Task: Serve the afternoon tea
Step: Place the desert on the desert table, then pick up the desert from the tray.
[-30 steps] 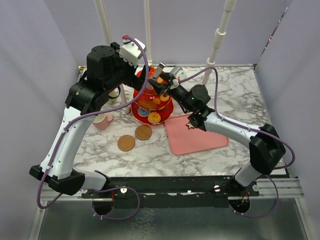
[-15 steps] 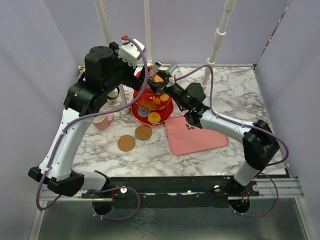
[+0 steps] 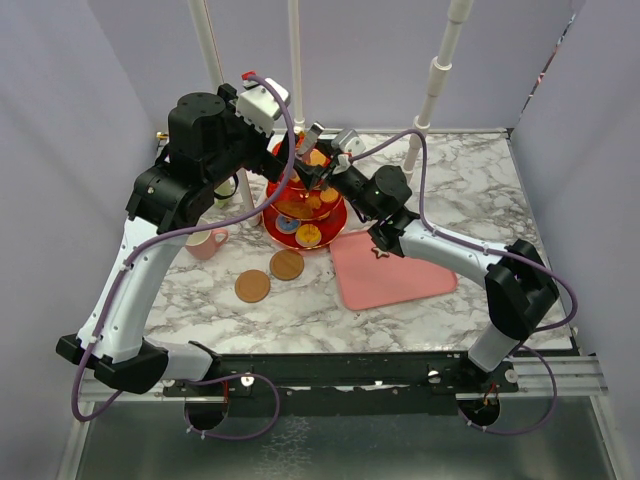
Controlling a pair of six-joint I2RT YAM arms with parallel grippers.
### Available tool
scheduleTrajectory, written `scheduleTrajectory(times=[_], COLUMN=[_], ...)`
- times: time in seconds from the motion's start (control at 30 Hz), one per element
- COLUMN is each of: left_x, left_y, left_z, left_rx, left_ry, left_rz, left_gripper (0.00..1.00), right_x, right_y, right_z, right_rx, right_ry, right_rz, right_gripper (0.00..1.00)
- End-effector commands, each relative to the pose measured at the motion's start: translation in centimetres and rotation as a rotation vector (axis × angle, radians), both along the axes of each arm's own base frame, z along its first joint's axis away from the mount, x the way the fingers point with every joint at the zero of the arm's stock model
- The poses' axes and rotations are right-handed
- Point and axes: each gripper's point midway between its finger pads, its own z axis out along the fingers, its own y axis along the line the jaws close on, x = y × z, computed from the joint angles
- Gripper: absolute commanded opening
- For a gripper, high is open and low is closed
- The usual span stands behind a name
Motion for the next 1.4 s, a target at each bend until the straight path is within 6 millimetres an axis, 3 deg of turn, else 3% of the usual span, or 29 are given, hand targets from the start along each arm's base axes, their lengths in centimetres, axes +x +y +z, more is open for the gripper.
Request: scheduleTrajectory(times=[0.0, 0.17, 0.33, 0.53, 0.8, 1.0, 1.37], left_x=[-0.6, -0.6, -0.5, -0.4, -0.5, -0.7, -1.0], left_y=[0.7, 0.7, 0.7, 0.6, 0.3, 0.1, 0.2], left_z=[1.1, 1.1, 0.8, 0.7, 0.7, 0.7, 0.2], left_rx=[-0.011, -0.006, 0.000, -0.002, -0.009, -0.010, 0.004], left_ry=[-0.032, -0.035, -0.030, -0.028, -0.024, -0.023, -0.021], left_rz=[0.012, 0.010, 0.010, 0.009, -0.006, -0.019, -0.029], left_gripper=[0.99, 0.99, 0.99, 0.99, 0.99, 0.99, 0.99], right_x=[-1.6, -3.9, -6.3, -8.0, -8.5, -7.8, -6.3], right_y=[-0.7, -2.9, -5.8, -10.1, -15.0, -17.0, -19.0], right_z=[3.6, 5.0, 3.6, -1.2, -7.4, -12.1, -17.0], right_rx=[0.062, 0.077, 0.068, 0.042, 0.033, 0.000, -0.004], right_ry=[-0.067, -0.071, -0.029, 0.059, 0.157, 0.202, 0.255], right_rz=[0.020, 0.026, 0.008, -0.088, -0.268, -0.380, -0.526], right_gripper=[0.59, 0.59, 0.59, 0.58, 0.58, 0.58, 0.58])
